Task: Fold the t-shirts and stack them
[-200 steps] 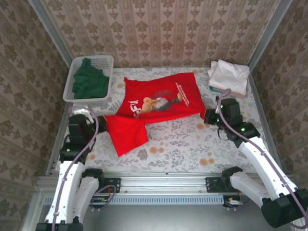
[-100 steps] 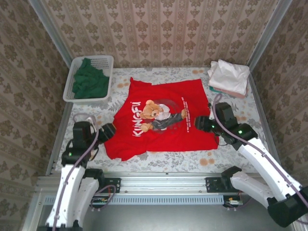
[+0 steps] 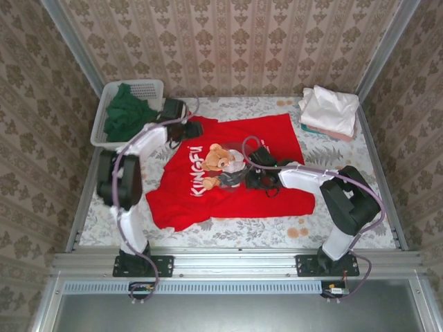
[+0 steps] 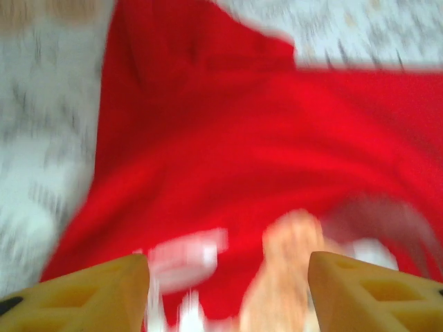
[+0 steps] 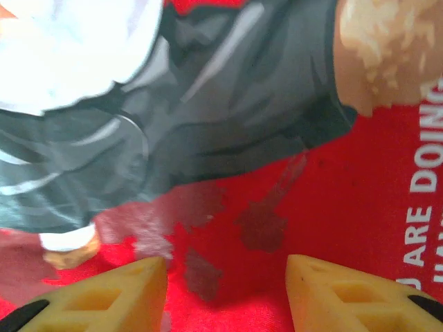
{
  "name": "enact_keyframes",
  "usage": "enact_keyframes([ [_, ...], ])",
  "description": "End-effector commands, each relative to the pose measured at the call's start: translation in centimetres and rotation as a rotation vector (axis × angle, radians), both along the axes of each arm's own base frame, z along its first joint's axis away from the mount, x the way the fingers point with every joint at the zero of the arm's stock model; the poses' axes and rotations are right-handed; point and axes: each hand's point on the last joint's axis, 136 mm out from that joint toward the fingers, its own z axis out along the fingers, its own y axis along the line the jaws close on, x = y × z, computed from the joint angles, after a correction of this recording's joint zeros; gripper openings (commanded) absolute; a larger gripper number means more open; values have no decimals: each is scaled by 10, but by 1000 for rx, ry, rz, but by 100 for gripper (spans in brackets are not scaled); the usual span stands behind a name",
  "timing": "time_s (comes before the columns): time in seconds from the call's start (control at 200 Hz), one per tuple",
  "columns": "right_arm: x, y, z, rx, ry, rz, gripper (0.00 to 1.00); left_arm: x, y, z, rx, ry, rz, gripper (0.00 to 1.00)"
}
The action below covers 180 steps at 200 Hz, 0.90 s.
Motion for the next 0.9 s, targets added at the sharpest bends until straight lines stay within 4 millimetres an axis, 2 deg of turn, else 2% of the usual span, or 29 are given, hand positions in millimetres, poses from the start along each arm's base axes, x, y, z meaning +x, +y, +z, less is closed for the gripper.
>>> enact_keyframes([
  [0.0,-5,-5,-7,29,2,-66,50,54,12,-9,100,-10,18,51],
  [0.025,-8,-9,-10,19,10,-75,50,66,11,-7,98,-19,24,51],
  [0.04,-10,-10,-11,14,16,-78,50,73,12,-13,103,-14,28,52],
  [0.12,-20,-23,-18,-25,43,-110,50,104,17,-21,124,-19,75,61],
  [0.17,-27,-32,-23,-46,66,-133,50,118,17,-29,113,-17,84,61],
  [0.21,-31,-39,-26,-54,79,-155,50,127,17,-36,96,-17,89,57],
  [0.28,-37,-53,-28,-59,95,-194,50,134,19,-48,80,-3,100,53],
  [0.35,-43,-66,-26,-57,97,-227,50,134,15,-59,64,13,88,52],
  [0.42,-46,-75,-20,-43,81,-241,50,134,9,-64,43,6,60,42],
  [0.465,-46,-76,-16,-32,69,-239,50,133,2,-65,11,3,31,40],
  [0.51,-43,-76,-12,-30,58,-231,51,132,-5,-64,-19,1,3,40],
  [0.61,-35,-71,-6,-30,49,-211,51,122,-14,-67,-28,18,-30,51],
  [0.76,-25,-63,-4,-18,46,-189,51,112,-24,-63,-62,-6,-58,52],
  [0.895,-22,-58,-7,0,54,-177,50,104,-42,-56,-91,-21,-105,50],
])
